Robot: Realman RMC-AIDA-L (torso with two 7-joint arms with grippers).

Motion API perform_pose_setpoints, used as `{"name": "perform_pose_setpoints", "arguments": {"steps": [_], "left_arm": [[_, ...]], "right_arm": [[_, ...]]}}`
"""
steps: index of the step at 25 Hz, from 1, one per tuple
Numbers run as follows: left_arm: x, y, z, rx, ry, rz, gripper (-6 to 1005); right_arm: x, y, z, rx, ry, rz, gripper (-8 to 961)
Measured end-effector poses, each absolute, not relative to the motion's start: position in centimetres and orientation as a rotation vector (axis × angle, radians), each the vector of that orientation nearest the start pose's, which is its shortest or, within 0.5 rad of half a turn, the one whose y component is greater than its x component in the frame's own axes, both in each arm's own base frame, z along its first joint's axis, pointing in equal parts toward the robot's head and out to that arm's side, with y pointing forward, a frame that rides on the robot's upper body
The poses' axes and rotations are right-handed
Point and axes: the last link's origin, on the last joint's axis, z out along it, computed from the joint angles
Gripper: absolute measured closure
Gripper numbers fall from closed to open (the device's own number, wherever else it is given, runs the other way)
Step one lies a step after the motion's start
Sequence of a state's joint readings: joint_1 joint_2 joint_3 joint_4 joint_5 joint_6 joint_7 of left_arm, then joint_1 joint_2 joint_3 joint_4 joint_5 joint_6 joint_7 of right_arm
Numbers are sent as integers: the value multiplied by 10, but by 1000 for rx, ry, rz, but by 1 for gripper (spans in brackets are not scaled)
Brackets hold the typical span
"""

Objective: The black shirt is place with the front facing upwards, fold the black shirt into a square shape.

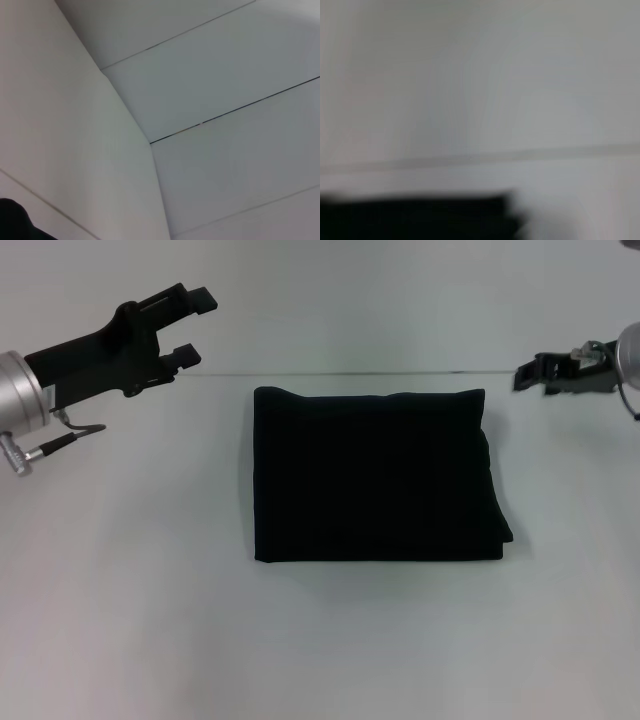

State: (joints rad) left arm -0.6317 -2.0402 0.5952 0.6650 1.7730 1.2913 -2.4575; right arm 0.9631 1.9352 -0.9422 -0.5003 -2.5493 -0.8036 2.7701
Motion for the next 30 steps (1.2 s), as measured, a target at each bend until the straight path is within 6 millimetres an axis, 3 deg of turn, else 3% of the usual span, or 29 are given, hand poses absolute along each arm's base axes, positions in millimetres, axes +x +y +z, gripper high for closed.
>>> {"name": "perform_pose_setpoints", "arguments": {"steps": [2, 5, 8, 16, 20, 24, 30], "left_arm": [[-241, 405, 59, -1884, -1850, -1266, 166], [-244, 403, 61, -1878, -1852, -1274, 167], [-245, 401, 62, -1877, -1850, -1285, 169], [-243, 400, 62, -1900, -1848, -1293, 173], [-241, 400, 61, -1907, -1848, -1292, 175], [-241, 397, 58, -1953, -1855, -1252, 177], [-253, 372, 45, -2092, -2010, -1006, 180]], "right_arm": [[218, 474, 31, -2009, 1543, 206, 494], [211, 450, 19, -2131, 1692, 253, 493], [218, 435, 4, -2157, 1800, 211, 491], [234, 419, -10, -2136, 1899, 156, 489], [241, 413, -14, -2129, 1906, 48, 488], [243, 417, 16, -2096, 1892, 81, 487], [237, 421, 85, -2071, 1874, 516, 486]]}}
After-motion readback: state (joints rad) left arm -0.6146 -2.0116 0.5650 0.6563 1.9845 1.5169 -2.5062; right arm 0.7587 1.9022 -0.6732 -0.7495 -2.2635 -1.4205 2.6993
